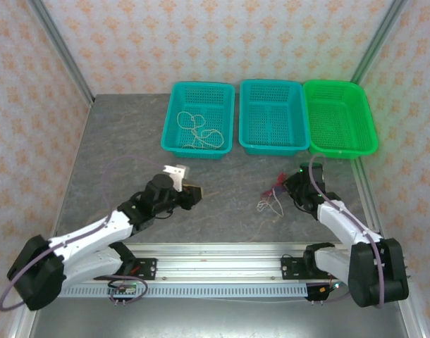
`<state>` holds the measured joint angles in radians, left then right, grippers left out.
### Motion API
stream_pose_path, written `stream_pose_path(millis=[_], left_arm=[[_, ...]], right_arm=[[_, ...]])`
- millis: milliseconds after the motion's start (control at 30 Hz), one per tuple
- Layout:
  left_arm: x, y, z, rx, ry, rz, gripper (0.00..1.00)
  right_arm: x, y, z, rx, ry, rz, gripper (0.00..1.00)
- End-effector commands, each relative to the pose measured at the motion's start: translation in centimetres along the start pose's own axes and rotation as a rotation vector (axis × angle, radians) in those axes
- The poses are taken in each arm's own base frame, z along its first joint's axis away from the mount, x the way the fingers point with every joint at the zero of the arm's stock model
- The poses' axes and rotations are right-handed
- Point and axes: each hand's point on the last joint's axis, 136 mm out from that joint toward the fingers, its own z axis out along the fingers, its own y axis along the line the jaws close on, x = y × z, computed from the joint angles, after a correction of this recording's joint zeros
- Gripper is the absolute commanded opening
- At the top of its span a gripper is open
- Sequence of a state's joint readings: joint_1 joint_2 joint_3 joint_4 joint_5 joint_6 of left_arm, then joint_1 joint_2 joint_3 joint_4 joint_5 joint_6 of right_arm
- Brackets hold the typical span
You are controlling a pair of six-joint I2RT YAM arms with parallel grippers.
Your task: Untangle the cables
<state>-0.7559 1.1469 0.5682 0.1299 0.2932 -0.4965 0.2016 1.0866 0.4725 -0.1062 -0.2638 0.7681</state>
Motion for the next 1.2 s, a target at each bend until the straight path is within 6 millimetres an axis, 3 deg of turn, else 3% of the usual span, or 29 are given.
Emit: stream_pose_path(millis=[0,100,200,400,500,633,900,967,1033,1167], left_arm=[[-2.4,-5.1,2.1,0.129,-0.014,-0.049,0.39],[-2.5,-8.4,4.9,0.230,0.004,-0.181,0.42],[-1.5,-9.8,7.5,0.221,0.037,-0.273,0.43],[1.9,-14.0,12.0,0.253,0.109,-0.251,0.44],[3.3,-14.2,14.3,0.230,0.124,-0.257,0.45],[4.3,-13.0,16.8,0.181,0.116,-0.255,0.46],[3.6,-14.2,19.9,0.202,0.103,-0.227,0.45],[3.5,-14.1,20.2,0.194,0.098,-0.226,0.31],[3.2,-14.1,19.9,0.201,0.096,-0.222,0.02],[2.3,-13.4,17.5,0.187,0.081,-0.197,0.00]], right_arm=[[-0.7,0.9,-0.1,-0.013,-0.031,-0.028,0.00],[-0.5,0.6,0.0,-0.004,-0.027,-0.021,0.00],[-0.2,0.1,0.0,0.015,-0.023,-0.022,0.00],[0.1,-0.7,-0.1,0.027,-0.025,-0.024,0.00],[0.2,-1.0,-0.1,0.033,-0.024,-0.017,0.00],[0.3,-0.9,-0.2,0.025,-0.025,-0.016,0.00],[0.6,-1.0,-0.3,0.023,-0.016,-0.016,0.00],[0.5,-1.2,-0.3,0.034,-0.022,-0.012,0.00],[0.1,-2.3,-0.6,0.087,-0.052,0.002,0.00],[-1.6,-5.9,-2.0,0.269,-0.170,0.048,0.00]])
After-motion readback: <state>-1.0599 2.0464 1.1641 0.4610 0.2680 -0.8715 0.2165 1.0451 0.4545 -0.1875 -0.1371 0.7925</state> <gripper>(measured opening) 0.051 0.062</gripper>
